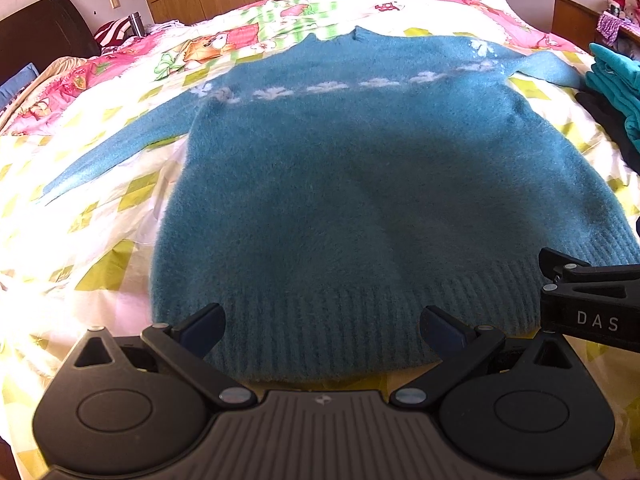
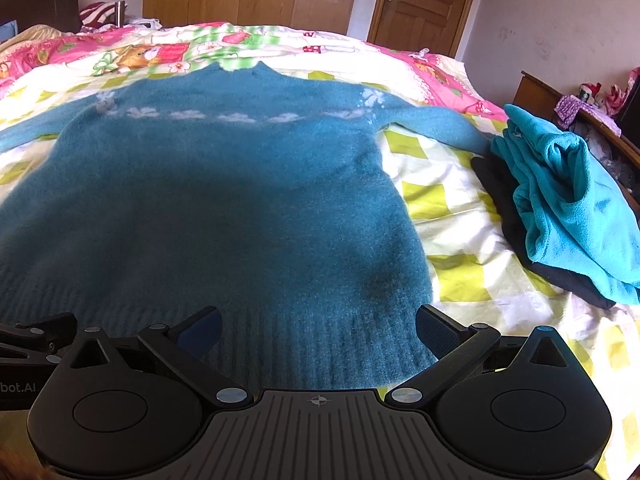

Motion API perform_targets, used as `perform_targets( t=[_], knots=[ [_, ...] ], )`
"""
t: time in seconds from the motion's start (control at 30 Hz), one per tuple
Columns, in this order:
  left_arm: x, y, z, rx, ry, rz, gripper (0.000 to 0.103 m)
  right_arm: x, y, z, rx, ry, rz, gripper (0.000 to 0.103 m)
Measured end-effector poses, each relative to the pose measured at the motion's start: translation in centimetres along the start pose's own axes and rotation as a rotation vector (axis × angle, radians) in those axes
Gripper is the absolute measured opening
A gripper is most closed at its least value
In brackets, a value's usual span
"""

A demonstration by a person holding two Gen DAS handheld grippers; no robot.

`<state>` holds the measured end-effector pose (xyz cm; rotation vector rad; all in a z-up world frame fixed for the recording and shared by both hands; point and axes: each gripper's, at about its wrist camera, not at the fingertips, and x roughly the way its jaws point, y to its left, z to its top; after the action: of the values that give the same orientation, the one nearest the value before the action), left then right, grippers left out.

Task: Fold small clothes

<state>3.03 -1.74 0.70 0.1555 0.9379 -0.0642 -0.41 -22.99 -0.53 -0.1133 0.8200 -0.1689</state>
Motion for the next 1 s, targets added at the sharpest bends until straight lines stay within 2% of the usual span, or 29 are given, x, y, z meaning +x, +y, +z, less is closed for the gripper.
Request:
perform_targets(
  t=[0.33,1.0],
  knots=[
    [1.4,0.5,-0.2,-0.007,0.04,0.003,0.103,1.1,0.4,0.0,-0.015,0.036,-0.009,0.103],
    [2.5,0.8,-0.1,-0.011,0.066,-0.017,0.103,2.5,0.9,0.0,-0.048,0.081,-0.012,0.103]
  ],
)
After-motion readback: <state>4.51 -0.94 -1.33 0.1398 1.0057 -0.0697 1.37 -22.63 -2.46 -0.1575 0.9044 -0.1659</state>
